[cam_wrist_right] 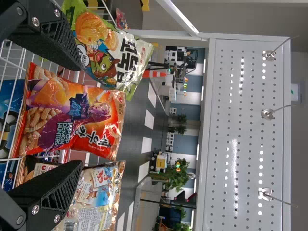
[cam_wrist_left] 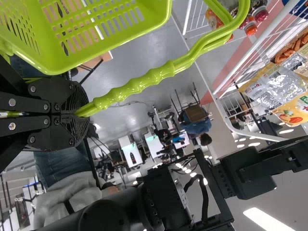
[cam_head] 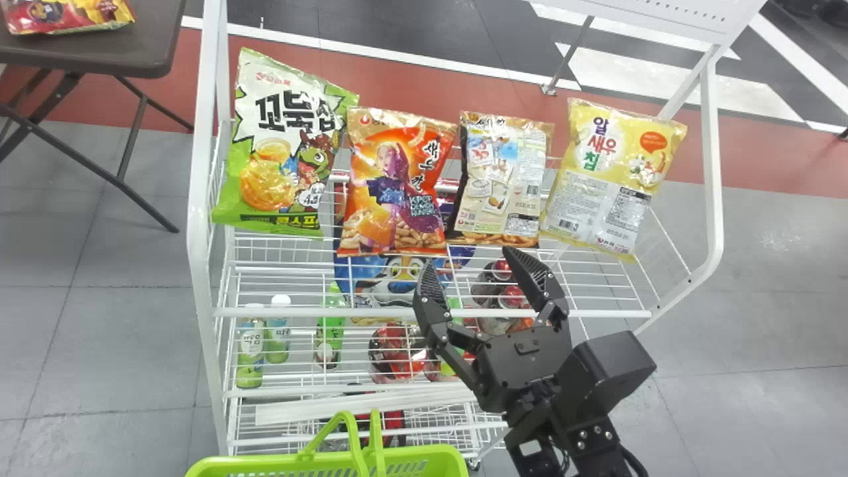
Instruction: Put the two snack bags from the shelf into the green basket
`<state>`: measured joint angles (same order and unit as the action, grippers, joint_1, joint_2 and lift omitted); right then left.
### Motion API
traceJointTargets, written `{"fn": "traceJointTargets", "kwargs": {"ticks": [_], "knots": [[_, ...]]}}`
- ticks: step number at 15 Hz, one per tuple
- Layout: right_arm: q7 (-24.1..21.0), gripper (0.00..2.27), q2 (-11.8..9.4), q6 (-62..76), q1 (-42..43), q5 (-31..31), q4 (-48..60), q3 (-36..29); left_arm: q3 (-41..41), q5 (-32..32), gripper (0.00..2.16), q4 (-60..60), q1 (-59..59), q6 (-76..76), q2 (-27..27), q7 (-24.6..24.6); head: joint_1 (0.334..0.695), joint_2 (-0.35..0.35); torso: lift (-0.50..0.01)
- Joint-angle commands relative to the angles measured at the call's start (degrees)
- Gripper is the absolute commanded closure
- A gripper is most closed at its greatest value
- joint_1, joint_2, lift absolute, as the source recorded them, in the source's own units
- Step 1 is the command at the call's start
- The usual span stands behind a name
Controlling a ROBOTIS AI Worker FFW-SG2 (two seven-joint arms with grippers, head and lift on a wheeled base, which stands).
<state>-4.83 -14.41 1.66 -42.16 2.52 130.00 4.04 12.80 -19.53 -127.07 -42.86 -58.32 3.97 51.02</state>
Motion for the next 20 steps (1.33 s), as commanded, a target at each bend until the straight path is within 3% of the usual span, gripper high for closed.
{"fn": "traceJointTargets", "kwargs": {"ticks": [1, 9, 20], "knots": [[0.00, 0.15, 0.00, -0.04, 0.33, 0.03, -0.37, 0.00, 0.03, 0.10, 2.14, -0.02, 0.15, 0.00, -0.01, -0.05, 0.695, -0.350, -0.003], [0.00, 0.15, 0.00, -1.97, 2.09, 0.38, -1.77, 0.00, 0.03, 0.10, 2.14, -0.02, 0.32, 0.00, 0.07, -0.22, 0.695, -0.350, -0.003], [0.70, 0.15, 2.64, -9.53, 22.30, 2.85, -18.65, 1.58, 0.21, 0.81, 2.14, -0.37, -0.03, -1.76, 0.25, -0.22, 0.695, -0.350, -0.003]]}}
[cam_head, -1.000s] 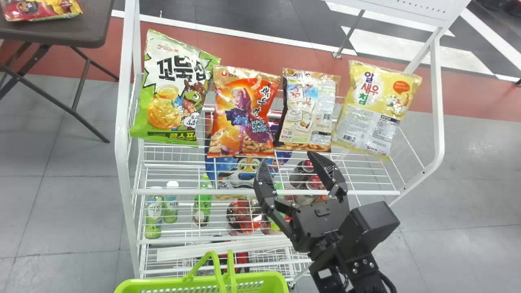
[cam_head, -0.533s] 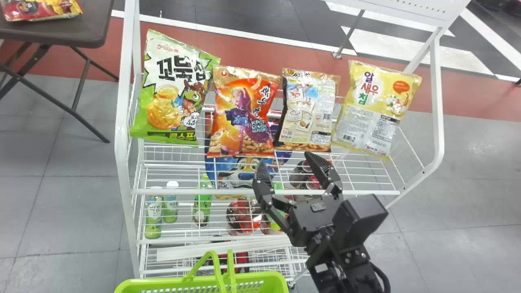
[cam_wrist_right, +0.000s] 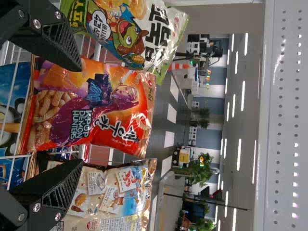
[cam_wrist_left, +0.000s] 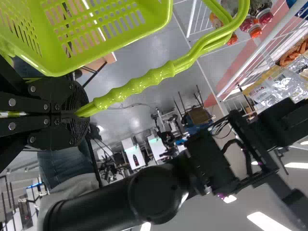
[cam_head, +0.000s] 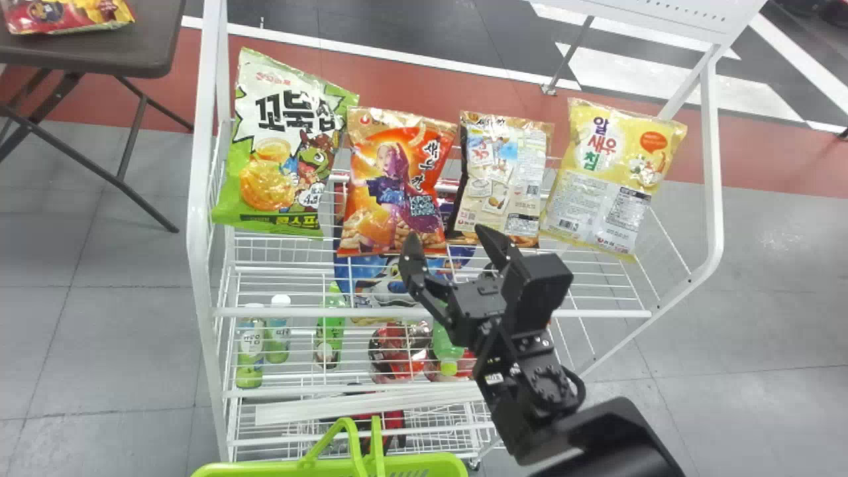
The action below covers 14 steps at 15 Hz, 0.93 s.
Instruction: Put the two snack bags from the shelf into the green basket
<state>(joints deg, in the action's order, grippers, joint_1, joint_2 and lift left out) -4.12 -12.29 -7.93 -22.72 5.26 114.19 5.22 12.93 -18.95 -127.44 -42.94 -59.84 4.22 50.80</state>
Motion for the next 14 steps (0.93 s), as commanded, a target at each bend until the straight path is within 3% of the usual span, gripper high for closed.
{"fn": "traceJointTargets", "kwargs": {"ticks": [1, 13, 14], "knots": [[-0.01, 0.15, 0.78, 0.06, 4.44, 0.10, -4.42, 0.58, 0.07, 0.40, 2.14, 0.00, 0.05, -0.77, 0.00, 0.00, 0.695, -0.350, -0.003], [1.49, 0.15, 4.03, 0.94, 20.70, 0.81, -21.99, 2.33, -0.98, 0.14, 2.14, 1.23, 0.66, -0.77, 0.26, 0.26, 0.695, -0.350, -0.003], [3.42, 0.15, 4.38, 0.59, 21.58, 1.25, -23.14, 2.25, -1.16, 0.05, 2.14, 1.41, 0.84, -0.60, 0.17, 0.44, 0.695, -0.350, -0.003]]}}
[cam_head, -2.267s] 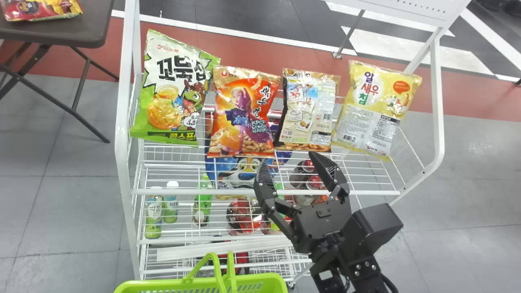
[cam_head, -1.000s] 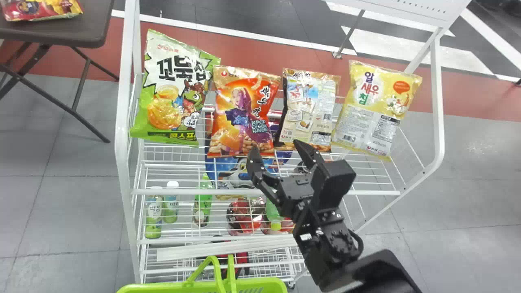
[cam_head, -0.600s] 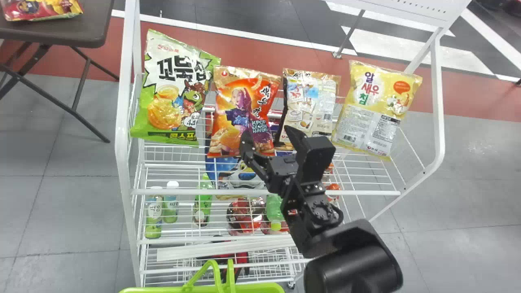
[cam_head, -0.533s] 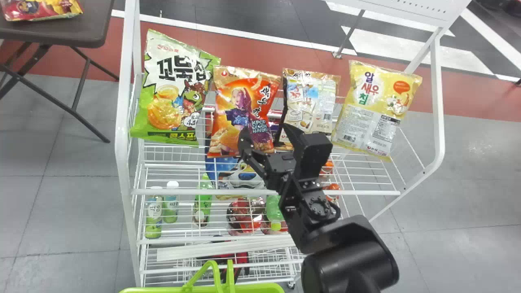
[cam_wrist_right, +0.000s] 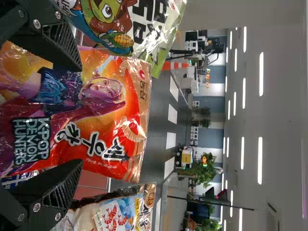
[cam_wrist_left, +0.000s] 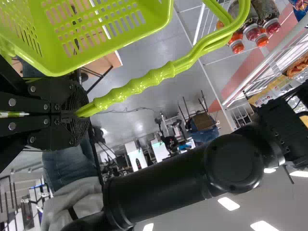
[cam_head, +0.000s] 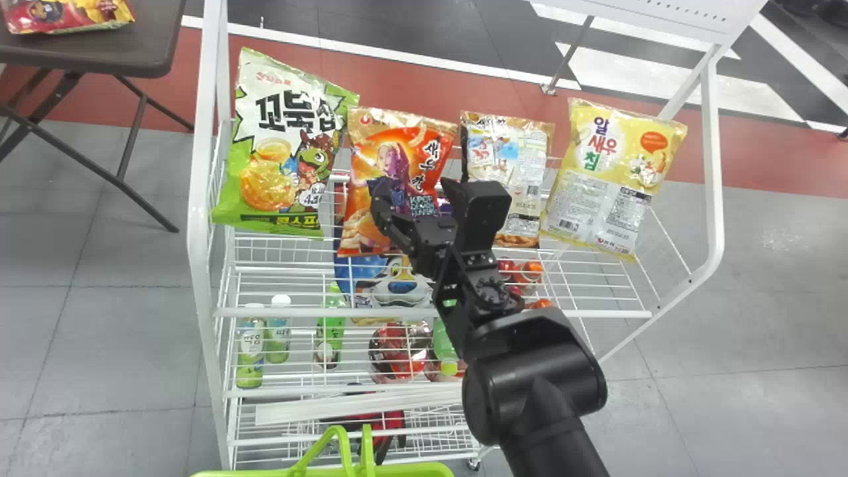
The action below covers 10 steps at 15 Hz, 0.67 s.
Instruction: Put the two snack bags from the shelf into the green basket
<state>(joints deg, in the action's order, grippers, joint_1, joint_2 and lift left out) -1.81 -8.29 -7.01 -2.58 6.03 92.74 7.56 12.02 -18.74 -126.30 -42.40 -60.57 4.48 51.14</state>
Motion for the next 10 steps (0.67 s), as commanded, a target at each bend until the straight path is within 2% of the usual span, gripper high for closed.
{"fn": "traceJointTargets", "kwargs": {"ticks": [1, 6, 7, 9, 10], "knots": [[1.37, 0.15, 0.55, -0.34, 2.23, 0.47, -2.65, -0.08, -0.33, -0.33, 2.14, 0.62, 0.39, 0.31, -0.08, 0.19, 0.695, -0.350, -0.003], [2.16, 0.15, 1.52, -2.62, 6.01, -0.06, -6.69, -0.08, -0.59, -1.03, 2.14, 1.85, 1.26, 1.37, -0.08, 0.63, 0.695, -0.350, -0.003], [2.34, 0.23, 1.61, -4.56, 7.24, -0.15, -8.01, -0.08, -0.68, -1.12, 2.14, 1.85, 1.26, 1.55, -0.17, 0.80, 0.695, -0.350, -0.003], [3.83, 0.70, 1.78, -6.31, 8.47, 0.03, -9.68, -0.08, -0.95, -1.38, 2.14, 1.85, 1.26, 1.55, -0.08, 0.89, 0.695, -0.350, -0.003], [3.83, 1.20, 1.87, -7.90, 8.64, -0.23, -9.68, 0.00, -1.12, -1.47, 2.14, 1.85, 1.26, 1.55, -0.08, 0.89, 0.695, -0.350, -0.003]]}}
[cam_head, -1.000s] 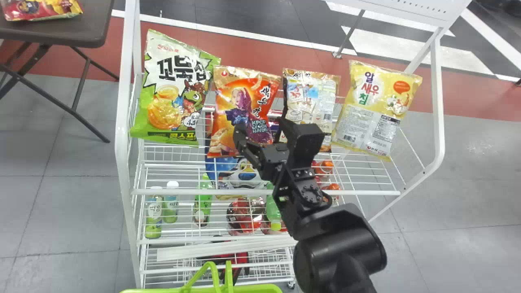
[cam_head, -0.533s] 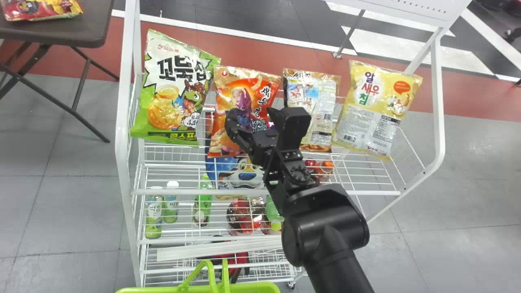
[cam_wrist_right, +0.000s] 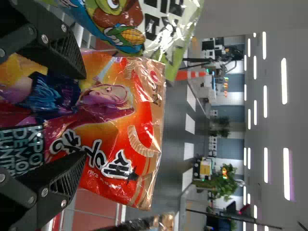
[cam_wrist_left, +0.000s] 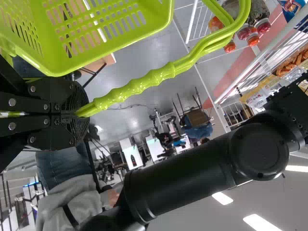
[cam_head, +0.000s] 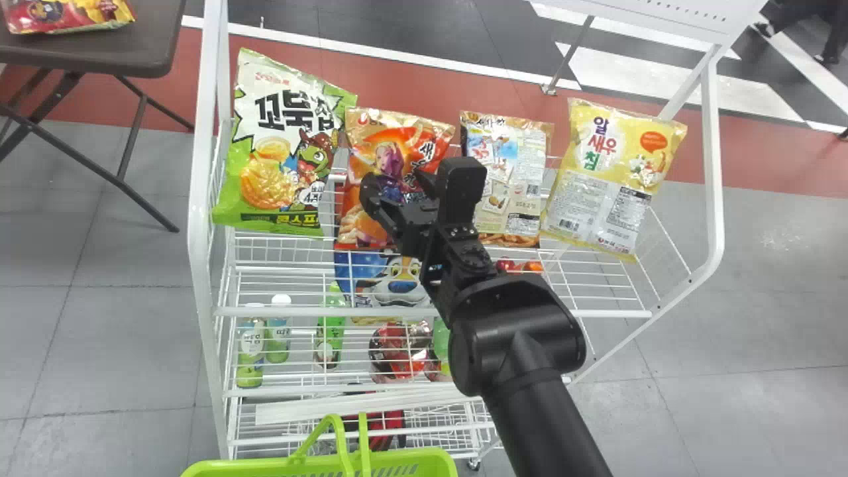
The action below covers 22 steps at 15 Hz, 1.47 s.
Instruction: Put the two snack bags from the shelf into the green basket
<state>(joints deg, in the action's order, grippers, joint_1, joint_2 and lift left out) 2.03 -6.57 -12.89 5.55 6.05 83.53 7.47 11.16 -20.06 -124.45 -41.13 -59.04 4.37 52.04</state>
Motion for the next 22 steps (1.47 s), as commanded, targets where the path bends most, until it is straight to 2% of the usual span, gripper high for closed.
{"fn": "traceJointTargets", "kwargs": {"ticks": [1, 2, 5, 9, 13, 19, 22], "knots": [[0.00, 1.70, 0.24, -2.01, 0.51, -0.07, -0.48, 0.09, -0.35, -0.25, 2.14, -0.09, 0.00, 0.02, -0.07, -0.01, 0.695, -0.350, -0.002], [0.00, 1.97, 0.33, -2.01, 0.51, -0.16, -0.39, 0.09, -0.35, -0.25, 2.14, -0.27, -0.09, -0.16, 0.02, -0.01, 0.695, -0.350, -0.002], [0.00, 2.11, 0.24, -0.96, -0.63, -0.43, 1.10, 0.17, -0.35, -0.25, 2.14, -0.44, -0.09, -0.16, -0.15, -0.10, 0.695, -0.350, -0.002], [-0.09, 2.13, 0.07, -0.60, -3.62, -0.43, 5.85, -0.44, -0.17, -0.16, 2.14, -0.53, -0.18, -0.16, -0.24, -0.18, 0.695, -0.350, -0.002], [0.00, 2.13, -0.72, -3.07, -8.98, 0.19, 15.52, -1.50, 0.09, 0.19, 2.14, -0.88, -0.18, -0.16, -0.24, -0.27, 0.695, -0.350, -0.002], [1.84, 2.13, -4.77, -23.63, -20.23, 5.37, 39.16, -5.89, 0.80, 0.55, 2.14, -2.64, -0.44, -0.34, -0.15, -0.71, 0.695, -0.350, -0.002], [5.62, 2.12, -6.00, -36.82, -27.44, 7.66, 51.82, -11.34, 1.41, 0.90, 2.14, -4.31, -0.44, -1.22, -0.33, -1.15, 0.695, -0.350, -0.002]]}}
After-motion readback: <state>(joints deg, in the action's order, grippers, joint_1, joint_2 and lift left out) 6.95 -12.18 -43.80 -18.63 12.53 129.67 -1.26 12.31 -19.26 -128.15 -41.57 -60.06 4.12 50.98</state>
